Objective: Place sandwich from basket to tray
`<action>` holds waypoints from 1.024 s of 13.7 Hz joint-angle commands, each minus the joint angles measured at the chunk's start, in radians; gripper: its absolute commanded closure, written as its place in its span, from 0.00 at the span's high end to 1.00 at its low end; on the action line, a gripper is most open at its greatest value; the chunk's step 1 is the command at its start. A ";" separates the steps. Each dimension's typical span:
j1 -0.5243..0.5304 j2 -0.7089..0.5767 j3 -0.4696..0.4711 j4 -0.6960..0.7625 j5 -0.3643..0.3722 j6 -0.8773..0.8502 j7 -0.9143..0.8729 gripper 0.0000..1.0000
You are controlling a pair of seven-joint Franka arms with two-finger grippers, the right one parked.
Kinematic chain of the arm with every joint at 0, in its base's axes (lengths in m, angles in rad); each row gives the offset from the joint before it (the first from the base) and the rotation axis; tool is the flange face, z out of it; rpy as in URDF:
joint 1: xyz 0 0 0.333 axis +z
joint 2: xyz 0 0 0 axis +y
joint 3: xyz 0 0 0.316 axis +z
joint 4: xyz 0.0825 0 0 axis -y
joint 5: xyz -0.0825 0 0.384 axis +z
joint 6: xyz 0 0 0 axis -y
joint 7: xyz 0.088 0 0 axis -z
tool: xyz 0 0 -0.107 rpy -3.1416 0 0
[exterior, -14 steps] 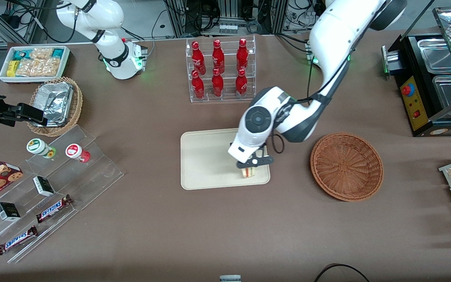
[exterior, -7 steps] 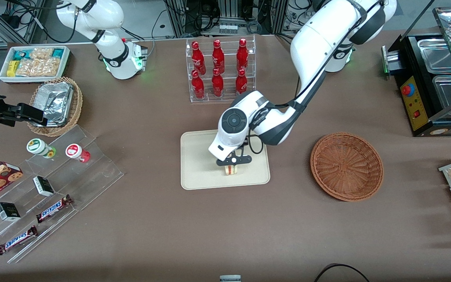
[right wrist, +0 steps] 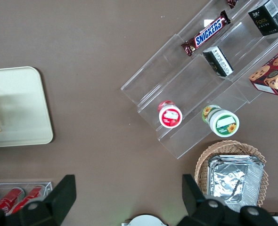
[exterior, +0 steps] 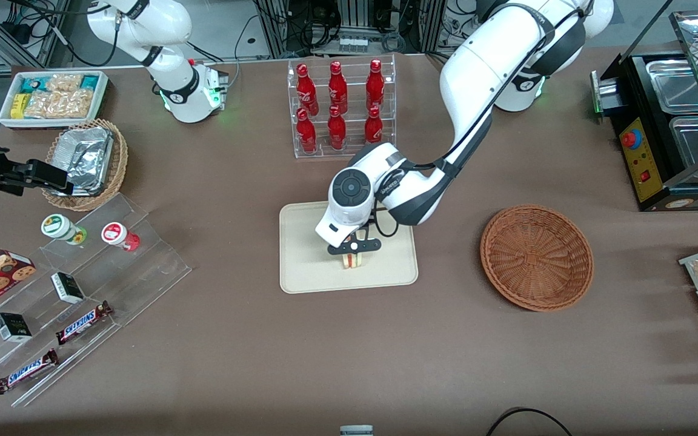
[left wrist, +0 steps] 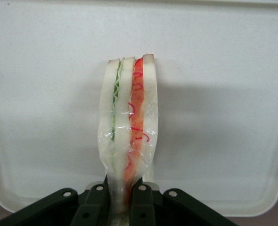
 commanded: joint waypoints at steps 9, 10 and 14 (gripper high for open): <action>-0.018 -0.006 0.008 0.174 0.030 -0.142 -0.048 1.00; -0.013 -0.012 0.003 0.202 0.028 -0.188 -0.041 1.00; 0.027 -0.086 0.009 0.228 0.031 -0.305 0.122 1.00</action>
